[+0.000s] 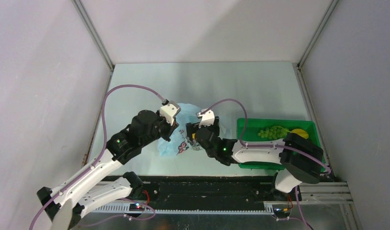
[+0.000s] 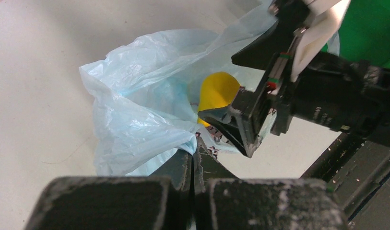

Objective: Place the fake fruits into the plastic bag and tie a complex knot

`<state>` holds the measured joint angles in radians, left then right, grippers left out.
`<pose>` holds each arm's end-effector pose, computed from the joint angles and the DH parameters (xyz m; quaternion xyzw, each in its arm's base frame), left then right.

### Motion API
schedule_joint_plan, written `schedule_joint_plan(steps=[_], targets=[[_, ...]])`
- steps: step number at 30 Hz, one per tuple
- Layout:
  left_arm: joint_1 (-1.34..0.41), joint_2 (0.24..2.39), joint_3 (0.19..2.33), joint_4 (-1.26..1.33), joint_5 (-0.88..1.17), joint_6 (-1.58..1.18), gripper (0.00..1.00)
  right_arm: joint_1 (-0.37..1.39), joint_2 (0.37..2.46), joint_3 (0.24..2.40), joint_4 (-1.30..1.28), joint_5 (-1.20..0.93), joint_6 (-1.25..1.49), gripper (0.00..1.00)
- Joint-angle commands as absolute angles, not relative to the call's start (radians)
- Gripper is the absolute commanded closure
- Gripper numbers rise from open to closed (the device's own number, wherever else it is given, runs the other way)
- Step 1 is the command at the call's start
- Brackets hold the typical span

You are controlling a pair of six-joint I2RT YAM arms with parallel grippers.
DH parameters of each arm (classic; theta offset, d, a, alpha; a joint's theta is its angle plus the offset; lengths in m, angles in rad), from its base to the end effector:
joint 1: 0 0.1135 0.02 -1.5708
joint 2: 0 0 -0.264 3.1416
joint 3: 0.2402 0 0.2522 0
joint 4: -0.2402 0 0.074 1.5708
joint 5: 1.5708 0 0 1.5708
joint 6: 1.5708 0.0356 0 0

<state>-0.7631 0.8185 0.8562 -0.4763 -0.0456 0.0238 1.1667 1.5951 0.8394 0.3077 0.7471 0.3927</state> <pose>0.1322 -0.1242 0.3289 0.3122 0.7840 -0.1758 0.5069 0.1544 0.2995 0.2097 -0.1175 0.8032 0.1288 0.5697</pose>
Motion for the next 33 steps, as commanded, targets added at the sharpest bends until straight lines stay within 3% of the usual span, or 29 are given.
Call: schedule_joint_plan(steps=[1, 13, 22, 33], targets=[[-0.759, 0.814, 0.850, -0.447, -0.042, 0.014, 1.00, 1.185, 1.510, 0.871, 0.271, 0.817, 0.421, 0.01], [-0.759, 0.805, 0.849, -0.449, -0.055, 0.012, 1.00, 1.239, 1.254, 0.853, 0.125, 0.753, 0.414, 0.03], [-0.759, 0.809, 0.852, -0.449, -0.053, 0.009, 1.00, 1.172, 1.049, 0.859, -0.217, 0.813, 0.549, 0.04], [-0.759, 0.813, 0.856, -0.451, -0.046, 0.008, 1.00, 0.860, 0.937, 0.857, -0.544, 0.793, 0.746, 0.05]])
